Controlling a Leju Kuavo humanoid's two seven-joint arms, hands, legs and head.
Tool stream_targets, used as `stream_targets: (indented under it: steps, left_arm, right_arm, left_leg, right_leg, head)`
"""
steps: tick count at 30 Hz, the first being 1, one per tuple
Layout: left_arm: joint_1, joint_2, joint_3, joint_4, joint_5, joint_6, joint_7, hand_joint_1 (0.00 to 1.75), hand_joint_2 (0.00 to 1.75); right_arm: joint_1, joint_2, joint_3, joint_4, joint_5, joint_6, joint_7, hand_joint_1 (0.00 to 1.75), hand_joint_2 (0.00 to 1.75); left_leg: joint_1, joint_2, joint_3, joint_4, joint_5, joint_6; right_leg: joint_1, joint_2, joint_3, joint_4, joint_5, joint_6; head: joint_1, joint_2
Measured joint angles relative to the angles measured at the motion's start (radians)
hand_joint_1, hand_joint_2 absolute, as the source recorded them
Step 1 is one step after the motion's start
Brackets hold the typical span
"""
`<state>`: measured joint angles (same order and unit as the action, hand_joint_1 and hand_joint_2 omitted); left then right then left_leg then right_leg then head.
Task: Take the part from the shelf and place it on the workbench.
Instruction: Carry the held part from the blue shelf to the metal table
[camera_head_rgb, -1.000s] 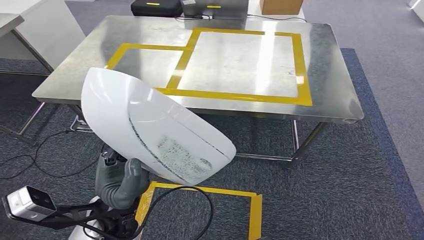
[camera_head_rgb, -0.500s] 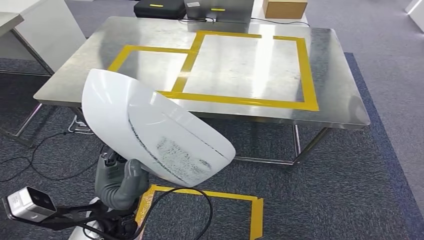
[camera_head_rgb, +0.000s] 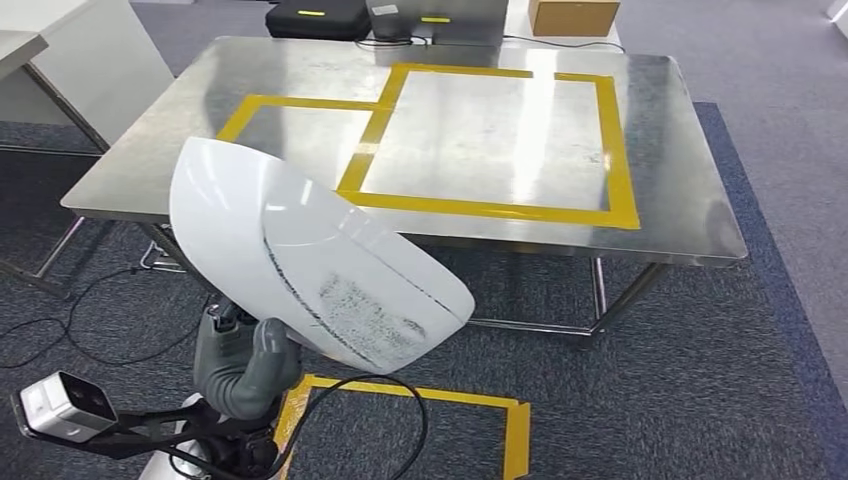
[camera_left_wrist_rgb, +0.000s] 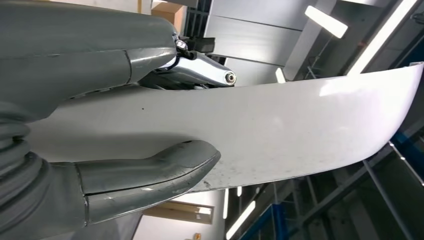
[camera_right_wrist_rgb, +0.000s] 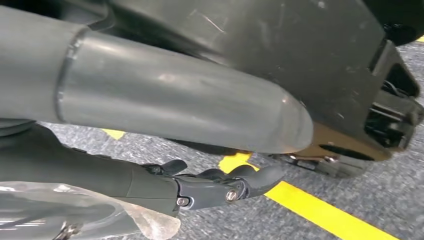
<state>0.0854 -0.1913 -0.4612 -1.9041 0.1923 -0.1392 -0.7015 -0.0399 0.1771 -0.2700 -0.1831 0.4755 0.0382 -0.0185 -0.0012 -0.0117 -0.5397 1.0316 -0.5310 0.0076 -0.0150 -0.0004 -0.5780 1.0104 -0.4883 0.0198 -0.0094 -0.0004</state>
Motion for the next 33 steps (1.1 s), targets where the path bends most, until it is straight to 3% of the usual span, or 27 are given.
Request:
stream_targets:
  steps: [2,4,5,6,7,9,10,11,14,16,19,20,21,22,23,25,27,30,31,33]
  left_arm:
    - [0.000,0.000,0.000,0.000,0.000,-0.001,0.000,1.75,1.75]
    - [0.000,0.001,0.000,0.000,0.000,-0.001,0.000,1.75,1.75]
    - [0.000,0.001,0.000,0.000,0.000,-0.001,0.000,1.75,1.75]
    - [0.000,0.001,0.000,0.000,0.000,-0.001,0.000,1.75,1.75]
    - [0.000,0.001,0.000,0.000,0.000,-0.001,0.000,1.75,1.75]
    - [0.000,0.001,0.000,0.000,0.000,-0.001,0.000,1.75,1.75]
    - [0.000,0.001,0.000,0.001,0.001,-0.001,0.000,1.75,1.75]
    - [0.000,0.001,0.000,0.001,0.001,-0.001,0.000,1.75,1.75]
    - [0.000,-0.001,0.000,0.002,0.001,-0.001,0.000,1.75,1.75]
    - [-0.001,-0.002,0.000,0.002,0.001,-0.001,0.000,1.75,1.75]
    - [-0.002,-0.003,0.000,0.002,0.000,-0.001,0.000,1.75,1.75]
    - [-0.002,-0.003,0.000,0.002,0.001,-0.001,0.000,1.75,1.75]
    - [-0.002,-0.003,0.000,0.002,0.001,-0.001,0.000,1.75,1.75]
    - [-0.002,-0.003,0.000,0.002,0.001,-0.002,0.000,1.75,1.75]
    - [-0.002,-0.003,0.000,0.002,0.001,-0.002,0.000,1.75,1.75]
    - [-0.003,-0.003,0.000,0.003,0.001,-0.005,0.000,1.75,1.75]
    - [-0.003,-0.003,0.000,0.003,0.001,-0.007,0.000,1.75,1.75]
    - [-0.004,-0.002,0.000,0.003,0.002,-0.009,0.000,1.75,1.75]
    - [-0.005,-0.002,0.000,0.003,0.002,-0.010,0.000,1.75,1.75]
    - [-0.005,-0.002,0.000,0.003,0.002,-0.010,0.000,1.75,1.75]
  right_arm:
    - [0.000,0.001,0.000,0.000,0.001,0.000,0.000,0.00,0.00]
    - [-0.001,0.001,0.000,0.000,0.001,0.000,0.000,0.00,0.00]
    - [0.000,0.001,-0.001,0.000,0.002,0.000,0.000,0.00,0.00]
    - [0.000,0.001,-0.001,0.000,0.002,0.000,0.000,0.00,0.00]
    - [0.000,0.001,-0.001,0.000,0.002,0.000,0.000,0.00,0.00]
    - [0.001,0.002,-0.001,0.000,0.002,0.001,0.000,0.00,0.00]
    - [0.000,0.002,-0.001,0.000,0.003,0.001,0.000,0.00,0.00]
    - [0.000,0.002,-0.001,0.000,0.003,0.001,0.000,0.00,0.00]
    - [-0.005,0.002,-0.001,0.000,0.005,0.001,0.001,0.00,0.00]
    - [-0.007,0.002,-0.001,0.000,0.007,0.001,0.001,0.00,0.00]
    - [-0.006,0.002,-0.001,0.000,0.008,0.001,0.002,0.00,0.00]
    - [-0.005,0.002,-0.001,0.000,0.008,0.001,0.002,0.00,0.00]
    - [-0.003,0.002,-0.001,0.000,0.009,0.001,0.002,0.00,0.00]
    - [-0.002,0.002,-0.001,0.000,0.010,0.001,0.002,0.00,0.00]
    - [-0.002,0.002,-0.001,0.000,0.011,0.001,0.003,0.00,0.00]
    - [-0.003,0.002,-0.001,0.000,0.013,0.002,0.003,0.00,0.00]
    - [-0.004,0.002,-0.001,0.000,0.016,0.002,0.003,0.00,0.00]
    - [-0.003,0.002,-0.001,0.000,0.018,0.002,0.003,0.00,0.00]
    - [-0.003,0.003,-0.001,0.000,0.018,0.003,0.003,0.00,0.00]
    - [-0.004,0.003,-0.001,0.000,0.018,0.003,0.003,0.00,0.00]
  left_leg:
    - [0.003,0.001,-0.038,0.087,-0.044,-0.010]
    - [0.007,0.001,-0.109,0.219,-0.092,-0.018]
    - [0.008,0.002,-0.135,0.260,-0.097,-0.020]
    - [0.009,0.002,-0.145,0.266,-0.081,-0.020]
    - [0.010,0.002,-0.136,0.233,-0.047,-0.019]
    - [0.010,0.003,-0.089,0.108,0.032,-0.014]
    - [0.009,0.004,-0.066,0.051,0.052,-0.010]
    - [0.007,0.005,-0.053,0.018,0.058,-0.006]
    - [0.006,0.003,-0.046,-0.002,0.050,0.008]
    - [0.010,0.004,-0.038,-0.011,0.050,0.019]
    - [0.009,0.006,-0.033,-0.014,0.045,0.031]
    - [0.008,0.005,-0.031,-0.014,0.043,0.033]
    - [0.007,0.004,-0.028,-0.014,0.040,0.035]
    - [0.007,0.003,-0.023,-0.014,0.037,0.034]
    - [0.007,0.002,-0.017,-0.014,0.032,0.033]
    - [0.005,0.001,-0.006,-0.013,0.022,0.026]
    - [0.002,0.001,-0.003,-0.013,0.017,0.017]
    - [0.001,0.002,0.001,-0.011,0.008,0.003]
    - [0.001,0.003,-0.006,0.009,-0.005,-0.003]
    - [0.004,0.004,-0.053,0.113,-0.055,-0.013]
  right_leg:
    - [-0.004,-0.003,0.011,-0.005,-0.004,-0.010]
    - [-0.004,-0.004,0.018,-0.005,-0.011,-0.017]
    - [-0.004,-0.004,0.022,-0.005,-0.014,-0.017]
    - [-0.004,-0.003,0.027,-0.005,-0.018,-0.017]
    - [-0.004,-0.002,0.034,-0.005,-0.022,-0.015]
    - [-0.003,-0.001,0.045,-0.005,-0.032,-0.009]
    - [-0.001,0.000,0.049,-0.004,-0.036,-0.004]
    - [0.000,-0.001,0.050,-0.005,-0.039,0.002]
    - [0.001,-0.003,0.051,-0.010,-0.043,0.020]
    - [0.000,-0.002,0.035,0.023,-0.065,0.029]
    - [0.000,-0.001,-0.067,0.207,-0.137,0.035]
    - [0.000,-0.001,-0.101,0.259,-0.146,0.036]
    - [0.000,-0.001,-0.121,0.278,-0.136,0.036]
    - [0.000,-0.001,-0.120,0.255,-0.105,0.034]
    - [0.000,-0.001,-0.100,0.197,-0.061,0.032]
    - [0.002,-0.001,-0.042,0.067,-0.001,0.024]
    - [0.006,0.000,-0.011,0.010,0.005,0.016]
    - [0.002,0.000,-0.001,0.000,0.000,0.002]
    - [0.000,-0.001,0.004,-0.005,0.000,-0.004]
    - [-0.003,-0.003,0.015,-0.009,-0.004,-0.013]
  head:
    - [-0.003,0.000]
    - [-0.004,0.000]
    - [-0.004,0.000]
    - [-0.004,0.000]
    - [-0.004,0.000]
    - [-0.004,0.000]
    - [-0.004,0.000]
    - [-0.003,0.000]
    - [0.000,0.000]
    - [0.005,0.000]
    - [0.011,0.000]
    - [0.011,0.000]
    - [0.011,0.000]
    - [0.011,0.000]
    - [0.011,0.000]
    - [0.011,0.000]
    - [0.009,0.000]
    - [0.005,0.000]
    - [0.003,0.000]
    - [-0.001,0.000]
